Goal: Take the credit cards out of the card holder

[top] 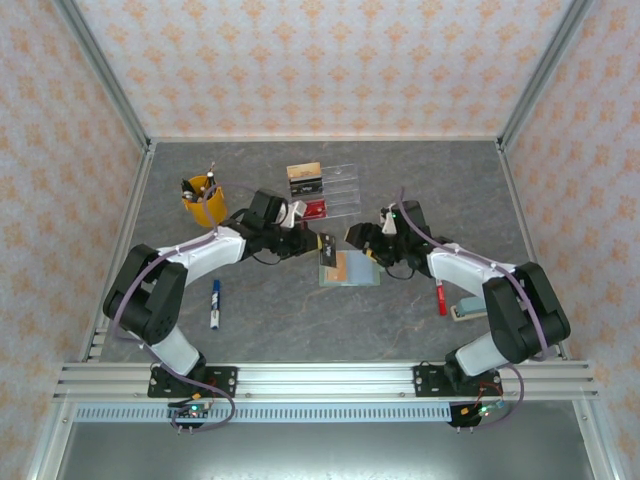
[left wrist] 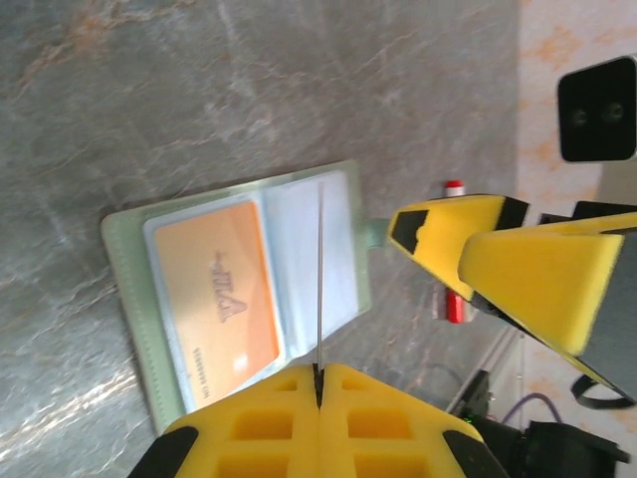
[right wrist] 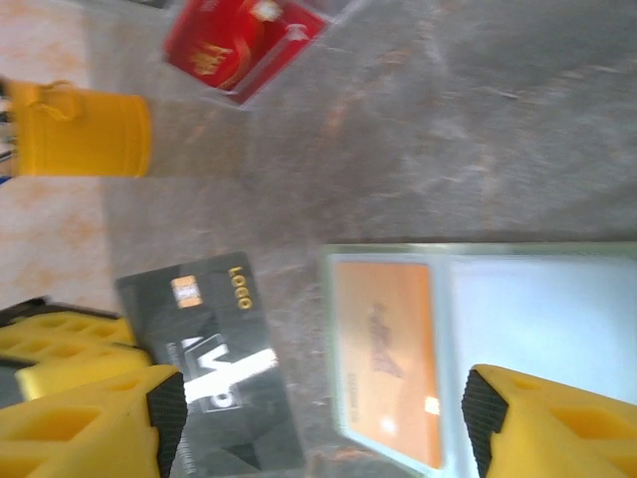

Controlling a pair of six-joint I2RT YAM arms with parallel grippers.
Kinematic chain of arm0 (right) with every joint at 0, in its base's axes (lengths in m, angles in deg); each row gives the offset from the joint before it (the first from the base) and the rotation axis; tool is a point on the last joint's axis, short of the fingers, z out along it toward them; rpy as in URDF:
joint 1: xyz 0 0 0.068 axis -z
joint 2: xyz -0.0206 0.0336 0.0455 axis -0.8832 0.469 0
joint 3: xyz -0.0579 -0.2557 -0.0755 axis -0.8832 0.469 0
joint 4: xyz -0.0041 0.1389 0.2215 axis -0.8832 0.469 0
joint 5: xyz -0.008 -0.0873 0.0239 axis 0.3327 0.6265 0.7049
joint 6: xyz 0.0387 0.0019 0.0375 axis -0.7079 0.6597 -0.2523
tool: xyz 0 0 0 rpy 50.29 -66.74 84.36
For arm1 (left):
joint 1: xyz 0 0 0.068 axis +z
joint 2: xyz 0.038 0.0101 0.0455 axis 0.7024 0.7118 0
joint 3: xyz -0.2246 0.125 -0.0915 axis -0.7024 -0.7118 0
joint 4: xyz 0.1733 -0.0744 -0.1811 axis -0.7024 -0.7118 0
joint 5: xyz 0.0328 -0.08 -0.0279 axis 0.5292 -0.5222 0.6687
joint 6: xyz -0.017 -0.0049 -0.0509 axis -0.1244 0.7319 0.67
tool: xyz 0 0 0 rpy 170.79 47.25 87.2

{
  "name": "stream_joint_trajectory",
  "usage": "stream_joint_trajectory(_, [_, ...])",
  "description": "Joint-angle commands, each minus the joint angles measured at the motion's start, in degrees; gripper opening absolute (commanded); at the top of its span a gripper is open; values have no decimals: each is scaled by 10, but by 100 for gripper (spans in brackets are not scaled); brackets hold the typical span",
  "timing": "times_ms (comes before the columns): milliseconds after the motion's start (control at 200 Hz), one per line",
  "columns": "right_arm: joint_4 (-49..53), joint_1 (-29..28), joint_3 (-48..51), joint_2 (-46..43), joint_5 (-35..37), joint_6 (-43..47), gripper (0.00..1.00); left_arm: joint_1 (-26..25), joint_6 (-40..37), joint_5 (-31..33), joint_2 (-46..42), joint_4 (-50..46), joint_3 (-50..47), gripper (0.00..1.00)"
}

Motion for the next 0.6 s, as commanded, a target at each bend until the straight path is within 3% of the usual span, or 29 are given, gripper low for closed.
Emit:
stream_joint_trajectory(0, [-82, 8, -9, 12, -95, -33, 77, 7, 60, -63, -20, 113, -12, 0])
stream_joint_trajectory(130, [-136, 14, -15, 21, -137, -70, 76, 10, 105, -85, -22, 167, -15, 0])
stream_joint_trajectory(250, [-159, 14, -20, 20, -159, -84, 68, 12, 152, -97, -20, 226, -25, 0])
stream_joint_trajectory(380, [-175, 15, -21, 14, -176, -95, 55, 13, 151, -82, -18, 206, -25, 0])
stream_joint_trajectory(596, [-179, 16, -22, 1, -185, -103, 31, 13, 180, -77, -6, 250, -39, 0])
